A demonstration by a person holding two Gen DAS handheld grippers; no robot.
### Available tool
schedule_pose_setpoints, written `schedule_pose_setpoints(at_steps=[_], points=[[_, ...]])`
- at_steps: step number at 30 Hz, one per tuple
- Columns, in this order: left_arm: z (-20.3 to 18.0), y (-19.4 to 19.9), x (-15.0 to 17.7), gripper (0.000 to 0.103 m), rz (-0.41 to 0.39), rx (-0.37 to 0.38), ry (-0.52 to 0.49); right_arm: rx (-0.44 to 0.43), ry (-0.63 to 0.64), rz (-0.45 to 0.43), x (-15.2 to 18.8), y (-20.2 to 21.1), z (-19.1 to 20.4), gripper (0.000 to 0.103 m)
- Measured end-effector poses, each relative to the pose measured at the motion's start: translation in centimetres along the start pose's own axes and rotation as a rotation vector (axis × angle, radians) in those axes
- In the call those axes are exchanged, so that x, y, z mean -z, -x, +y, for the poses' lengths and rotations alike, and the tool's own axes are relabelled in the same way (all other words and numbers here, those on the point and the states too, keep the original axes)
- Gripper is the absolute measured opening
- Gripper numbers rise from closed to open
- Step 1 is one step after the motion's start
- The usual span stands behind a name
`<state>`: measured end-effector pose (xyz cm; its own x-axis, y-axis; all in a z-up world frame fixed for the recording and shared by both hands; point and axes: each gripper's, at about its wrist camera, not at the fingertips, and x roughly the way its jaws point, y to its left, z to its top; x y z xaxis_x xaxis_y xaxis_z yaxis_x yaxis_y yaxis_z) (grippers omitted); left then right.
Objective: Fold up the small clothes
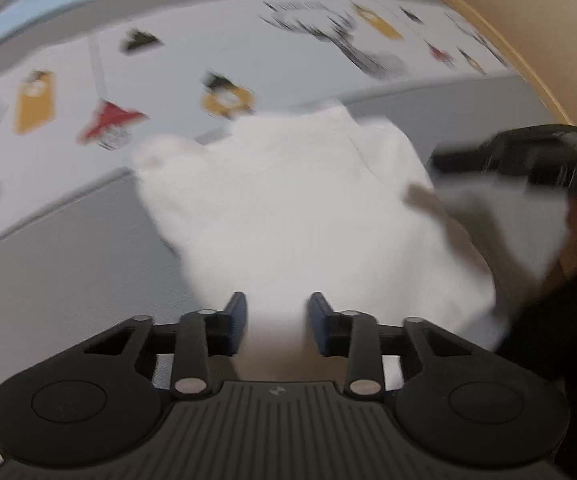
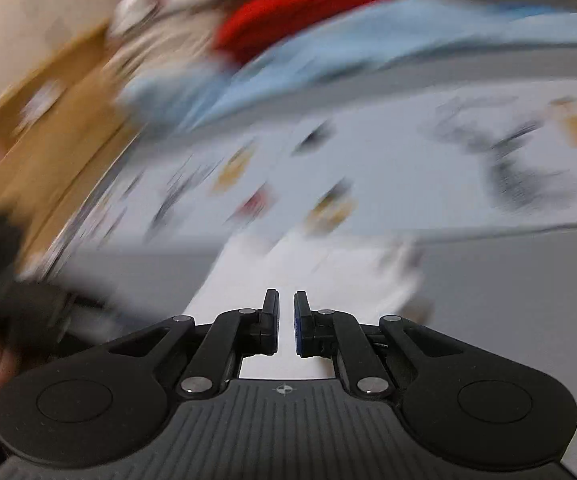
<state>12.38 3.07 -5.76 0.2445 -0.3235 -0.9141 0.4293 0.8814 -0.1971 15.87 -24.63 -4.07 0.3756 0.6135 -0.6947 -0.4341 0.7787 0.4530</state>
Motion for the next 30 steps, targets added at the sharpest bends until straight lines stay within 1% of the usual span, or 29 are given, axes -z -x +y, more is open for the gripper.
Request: schedule_pose_setpoints(at_steps=[1,2,3,4,5,7,9,10,11,12,13,14,15,16,17,19,24,26,27,28,29,30], points=[[-0.2,-1.1,0.4,0.034,0.046,-0.004,-0.028,0.003,0.056,0.094,0.8,-1.1,0.4,0.009],[-0.4,-2.4,0.9,0.034,0.1,-0.034,-0.062,0.057,0.121,0.219,2.2,-2.6,0.5,0.008],[-0.4,-3.3,1.3,0.034,0.141,-0.052,-0.082,0.11,0.167,0.312,3.5,-3.8,0.2,0.0],[-0.3,-3.6,1.4,0.034,0.145,-0.05,-0.083,0.123,0.196,0.353,4.3,-4.3,0.0,0.0],[-0.1,-3.4,1.3,0.034,0.143,-0.041,-0.07,0.109,0.205,0.343,4.3,-4.0,0.1,0.0],[0.3,-2.7,1.1,0.034,0.14,-0.02,-0.034,0.104,0.166,0.328,3.7,-3.4,-0.2,0.0],[0.3,-1.9,0.9,0.034,0.123,-0.014,-0.033,0.112,0.143,0.328,3.9,-2.8,-0.5,0.0],[0.6,-1.4,0.5,0.038,0.098,-0.011,-0.011,0.112,0.142,0.312,3.6,-2.6,-0.4,0.0],[1.2,-0.9,0.2,0.042,0.066,-0.01,0.028,0.102,0.126,0.274,3.1,-2.2,-0.3,0.003],[1.9,-0.5,-0.1,0.054,0.028,-0.011,0.08,0.099,0.1,0.241,2.7,-2.2,-0.6,0.011],[2.9,0.0,-0.6,0.066,-0.016,-0.016,0.147,0.1,0.061,0.202,2.1,-2.0,-1.0,0.031],[3.5,0.2,-0.8,0.07,-0.044,-0.023,0.199,0.113,0.008,0.162,1.5,-1.8,-1.6,0.044],[4.3,0.3,-1.1,0.076,-0.064,-0.033,0.257,0.144,-0.048,0.127,0.9,-1.7,-2.3,0.066],[5.1,0.2,-1.3,0.077,-0.069,-0.04,0.319,0.19,-0.107,0.1,0.4,-1.8,-3.0,0.072],[5.8,0.0,-1.4,0.077,-0.063,-0.039,0.359,0.216,-0.152,0.094,0.1,-2.3,-3.6,0.071],[6.3,-0.9,-1.8,0.077,-0.04,-0.025,0.411,0.213,-0.204,0.116,-0.2,-3.3,-4.3,0.07],[6.5,-3.5,-2.5,0.077,0.016,0.007,0.419,0.192,-0.261,0.188,-0.1,-6.1,-4.4,0.07],[6.5,-4.6,-2.7,0.077,0.033,0.018,0.435,0.193,-0.298,0.218,0.0,-6.9,-4.6,0.069],[6.8,-5.0,-2.5,0.076,0.035,0.023,0.447,0.195,-0.315,0.225,0.1,-7.2,-4.8,0.067],[7.0,-5.4,-2.7,0.071,0.035,0.029,0.455,0.193,-0.329,0.227,0.1,-7.3,-4.8,0.06],[7.3,-5.5,-2.6,0.069,0.036,0.031,0.454,0.183,-0.336,0.228,0.1,-7.5,-4.8,0.055],[7.1,-5.7,-2.8,0.063,0.037,0.018,0.439,0.175,-0.336,0.227,0.1,-7.4,-4.7,0.044]])
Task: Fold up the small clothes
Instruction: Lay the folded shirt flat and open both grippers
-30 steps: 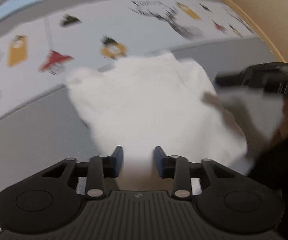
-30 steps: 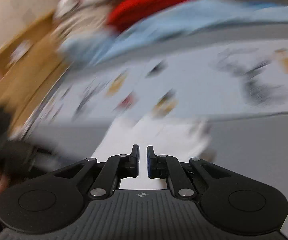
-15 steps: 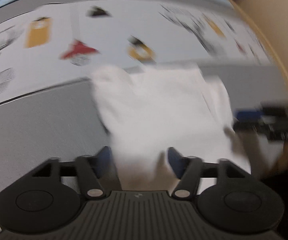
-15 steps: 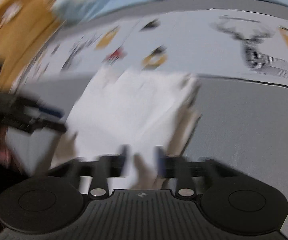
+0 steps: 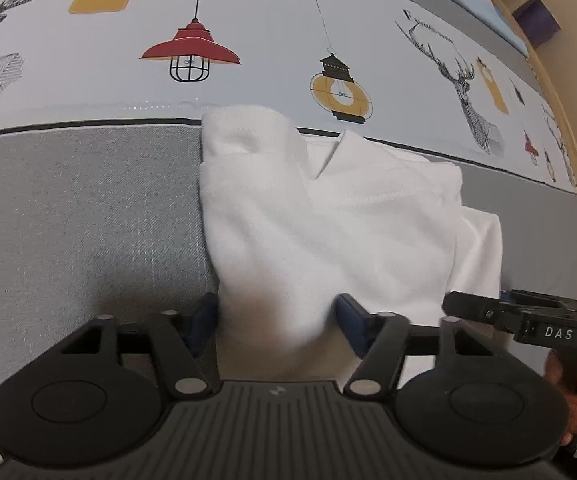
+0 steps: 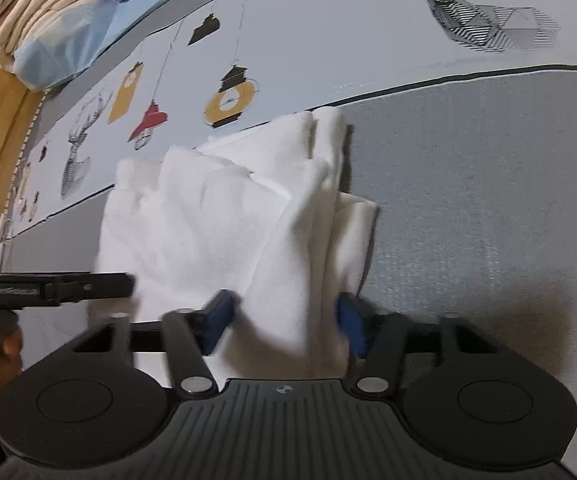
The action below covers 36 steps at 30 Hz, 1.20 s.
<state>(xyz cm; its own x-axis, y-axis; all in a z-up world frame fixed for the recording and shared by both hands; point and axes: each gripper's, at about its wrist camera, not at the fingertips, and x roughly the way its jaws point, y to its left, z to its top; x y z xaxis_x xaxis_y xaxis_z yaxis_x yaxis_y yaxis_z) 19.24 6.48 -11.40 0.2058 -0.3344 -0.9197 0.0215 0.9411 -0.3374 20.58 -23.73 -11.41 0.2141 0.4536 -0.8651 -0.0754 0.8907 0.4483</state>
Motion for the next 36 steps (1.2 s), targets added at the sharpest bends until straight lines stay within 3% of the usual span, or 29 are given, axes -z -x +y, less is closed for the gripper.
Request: schedule_pose_setpoints(at_steps=[1,4,6,9,11,12,13,14,16,17,21,24,26,28,31,32,35,36], points=[[-0.3,-0.1,-0.1,0.055,-0.004,-0.006,-0.02,-0.008,0.0,-0.002,-0.1,0.0,0.1,0.034],[-1.1,0.2,-0.9,0.029,-0.041,-0.004,-0.08,-0.031,-0.012,-0.015,-0.5,0.1,0.1,0.021],[-1.7,1.2,-1.5,0.026,-0.102,-0.003,-0.12,-0.055,-0.042,-0.074,-1.3,1.1,-0.2,0.021],[-3.2,4.0,-2.4,0.026,-0.28,-0.015,-0.189,-0.089,0.005,-0.245,-2.6,3.8,0.7,0.02],[-4.4,6.1,-2.6,0.026,-0.444,-0.071,-0.253,-0.067,0.076,-0.384,-3.2,5.3,1.9,0.022],[-4.8,6.9,-2.7,0.03,-0.513,-0.116,-0.256,-0.05,0.09,-0.436,-3.5,5.8,2.1,0.027],[-4.8,7.4,-2.9,0.041,-0.549,-0.16,-0.247,-0.007,0.091,-0.479,-3.9,6.0,2.2,0.036],[-4.7,7.6,-3.1,0.044,-0.556,-0.177,-0.239,0.057,0.089,-0.503,-4.2,6.0,2.1,0.043],[-4.5,7.3,-3.1,0.044,-0.521,-0.137,-0.24,0.208,0.089,-0.54,-4.6,6.0,2.0,0.048],[-4.8,6.9,-3.0,0.044,-0.5,-0.125,-0.257,0.228,0.08,-0.558,-4.7,6.2,1.8,0.048],[-6.3,4.7,-2.1,0.044,-0.408,-0.086,-0.367,0.128,0.118,-0.525,-4.3,6.1,1.7,0.048],[-5.8,1.1,-1.6,0.044,-0.266,-0.084,-0.37,0.163,0.201,-0.356,-4.2,3.0,2.8,0.047],[-5.4,-1.7,-1.0,0.049,-0.143,-0.157,-0.372,0.289,0.23,-0.206,-3.8,0.2,2.4,0.052],[-5.2,-1.4,-1.1,0.051,-0.139,-0.151,-0.327,0.295,0.186,-0.131,-3.8,-0.9,1.3,0.056],[-5.1,0.3,-1.1,0.051,-0.2,-0.095,-0.295,0.277,0.172,-0.151,-3.4,-0.3,1.0,0.056],[-4.8,-0.1,-0.9,0.051,-0.189,-0.094,-0.302,0.291,0.181,-0.14,-3.3,-0.4,0.9,0.056],[-3.9,-2.5,0.2,0.06,-0.045,-0.153,-0.297,0.297,0.139,-0.119,-3.1,-0.1,0.2,0.059],[-4.0,-2.2,0.5,0.062,-0.05,-0.169,-0.308,0.304,0.123,-0.115,-3.0,0.2,0.1,0.06]])
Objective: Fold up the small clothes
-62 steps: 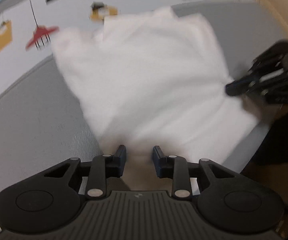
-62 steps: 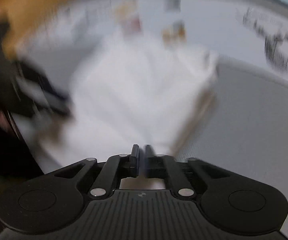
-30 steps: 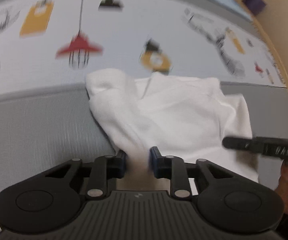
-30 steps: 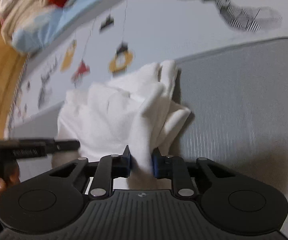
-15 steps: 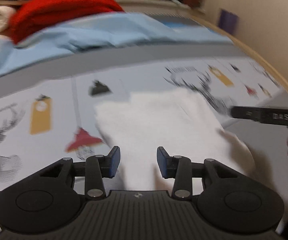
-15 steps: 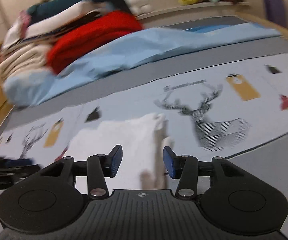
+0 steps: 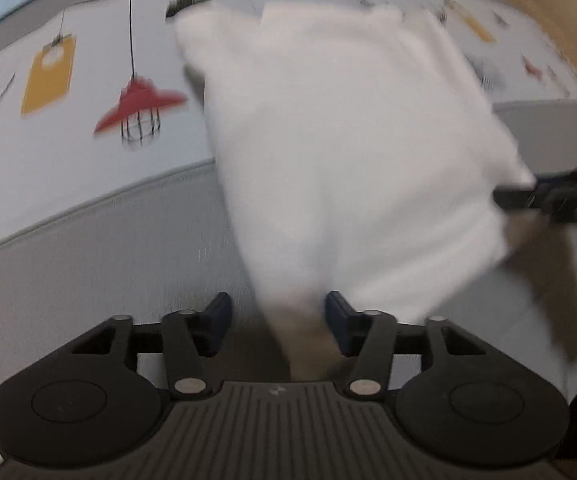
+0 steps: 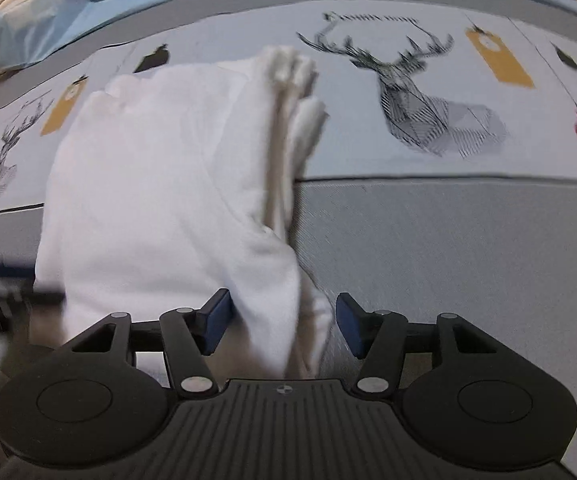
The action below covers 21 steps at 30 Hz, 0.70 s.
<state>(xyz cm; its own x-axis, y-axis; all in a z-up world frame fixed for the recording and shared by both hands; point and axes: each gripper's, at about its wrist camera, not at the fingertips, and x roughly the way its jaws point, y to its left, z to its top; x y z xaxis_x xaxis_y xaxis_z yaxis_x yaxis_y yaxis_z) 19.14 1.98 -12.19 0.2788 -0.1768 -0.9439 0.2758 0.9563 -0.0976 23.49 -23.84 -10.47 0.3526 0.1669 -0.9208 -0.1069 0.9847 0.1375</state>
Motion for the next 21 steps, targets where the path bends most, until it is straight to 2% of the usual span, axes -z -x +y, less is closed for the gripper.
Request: schedule_pose_setpoints(at_steps=[3,4,5,6,9,12,14,17,19,21], points=[[-1.0,3.4,0.3,0.065,-0.1,-0.089,-0.058,0.016,-0.057,-0.004,0.8,1.8,-0.7,0.06],[-1.2,5.1,0.7,0.076,-0.152,-0.11,-0.061,0.016,-0.084,-0.018,1.1,2.6,-1.1,0.059],[-1.2,6.6,1.0,0.081,-0.197,-0.128,-0.045,0.016,-0.107,-0.041,1.4,3.6,-1.3,0.059],[-1.0,8.2,1.5,0.088,-0.245,-0.144,-0.021,0.017,-0.117,-0.071,1.6,4.7,-1.4,0.059],[-1.3,12.8,3.4,0.092,-0.369,-0.183,0.042,0.045,-0.119,-0.213,2.7,9.0,-1.1,0.061],[-2.5,16.7,6.5,0.094,-0.495,-0.193,0.075,0.03,-0.111,-0.354,4.3,13.3,-0.4,0.068],[-4.2,18.6,8.6,0.094,-0.546,-0.197,0.076,0.01,-0.067,-0.444,6.2,16.2,0.6,0.071],[-6.8,20.2,11.7,0.094,-0.593,-0.22,0.11,0.009,0.007,-0.524,9.2,19.2,2.0,0.075],[-8.4,20.4,13.5,0.095,-0.603,-0.203,0.154,0.017,0.031,-0.551,11.1,20.3,2.6,0.08],[-9.4,19.8,14.6,0.095,-0.604,-0.189,0.189,0.03,0.017,-0.557,12.6,20.6,2.9,0.08]])
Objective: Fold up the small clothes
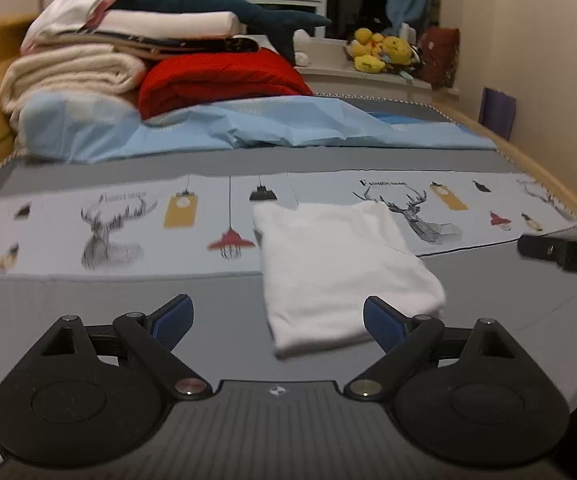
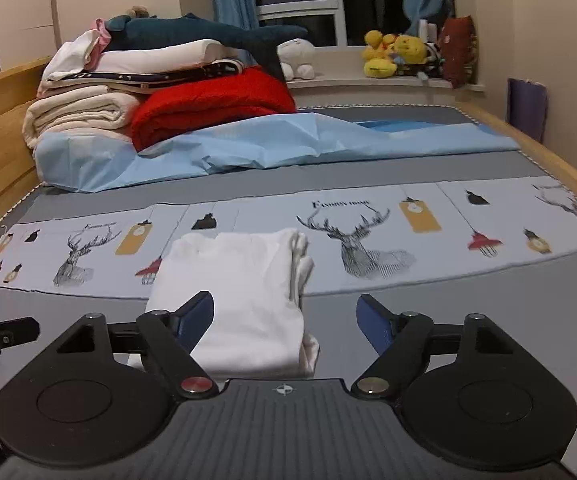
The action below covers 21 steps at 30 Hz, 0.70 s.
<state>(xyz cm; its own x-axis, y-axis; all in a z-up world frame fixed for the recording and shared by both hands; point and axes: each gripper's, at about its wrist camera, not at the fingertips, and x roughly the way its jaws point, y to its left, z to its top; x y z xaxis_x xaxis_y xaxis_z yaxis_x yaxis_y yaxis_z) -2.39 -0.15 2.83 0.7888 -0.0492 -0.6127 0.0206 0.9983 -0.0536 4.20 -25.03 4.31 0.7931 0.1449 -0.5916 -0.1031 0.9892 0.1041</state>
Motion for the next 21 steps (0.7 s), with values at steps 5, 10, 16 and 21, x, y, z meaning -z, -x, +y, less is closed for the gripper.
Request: schedule_pose_setpoints(at_steps=[5,10,16,21], points=[[-1.1,-1.8,1.6,0.095,0.099,0.013,-0.029,-0.01,-0.006,0.052,1.6,0.2,1.3,0.08],[-0.5,-4.0,1.7,0.095,0.16,0.005,0.006,0.018,0.083,0.098,2.2,-1.3,2.9,0.08],[-0.5,-4.7,1.7,0.095,0.164,0.026,0.017,0.01,0.087,0.133,2.6,-2.3,3.6,0.08],[-0.4,-4.8,1.4,0.095,0.153,0.022,0.031,0.006,0.109,0.152,2.8,-3.0,4.2,0.08]])
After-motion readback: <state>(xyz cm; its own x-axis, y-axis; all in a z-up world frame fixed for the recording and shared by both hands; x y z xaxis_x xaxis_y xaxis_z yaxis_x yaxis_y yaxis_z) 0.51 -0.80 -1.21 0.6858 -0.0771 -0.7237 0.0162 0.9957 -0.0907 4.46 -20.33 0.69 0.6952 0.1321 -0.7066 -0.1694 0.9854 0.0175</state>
